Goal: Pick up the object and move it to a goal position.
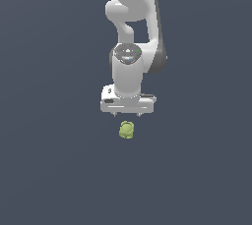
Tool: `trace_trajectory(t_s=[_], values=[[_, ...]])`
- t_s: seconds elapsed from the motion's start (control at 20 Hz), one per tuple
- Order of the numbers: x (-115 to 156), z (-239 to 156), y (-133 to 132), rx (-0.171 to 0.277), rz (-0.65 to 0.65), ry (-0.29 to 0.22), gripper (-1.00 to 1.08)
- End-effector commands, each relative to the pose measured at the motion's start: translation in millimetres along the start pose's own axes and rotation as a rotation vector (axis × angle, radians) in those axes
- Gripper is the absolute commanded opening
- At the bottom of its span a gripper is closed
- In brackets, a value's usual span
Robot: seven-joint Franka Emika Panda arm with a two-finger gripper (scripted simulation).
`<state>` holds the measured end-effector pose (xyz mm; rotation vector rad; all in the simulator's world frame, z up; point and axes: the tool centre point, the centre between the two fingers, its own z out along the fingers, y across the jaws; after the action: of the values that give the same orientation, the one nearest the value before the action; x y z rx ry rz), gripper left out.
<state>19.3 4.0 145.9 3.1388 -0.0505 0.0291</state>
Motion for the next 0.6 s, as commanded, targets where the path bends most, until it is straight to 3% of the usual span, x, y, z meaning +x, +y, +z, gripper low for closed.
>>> trace_trajectory(t_s=[0.0,0.55], values=[[4.4,13.9,-0.5,0.001,0.037,-0.005,1.0],[15.8,55.5,-1.5,0.001,0.148,-0.018,1.0]])
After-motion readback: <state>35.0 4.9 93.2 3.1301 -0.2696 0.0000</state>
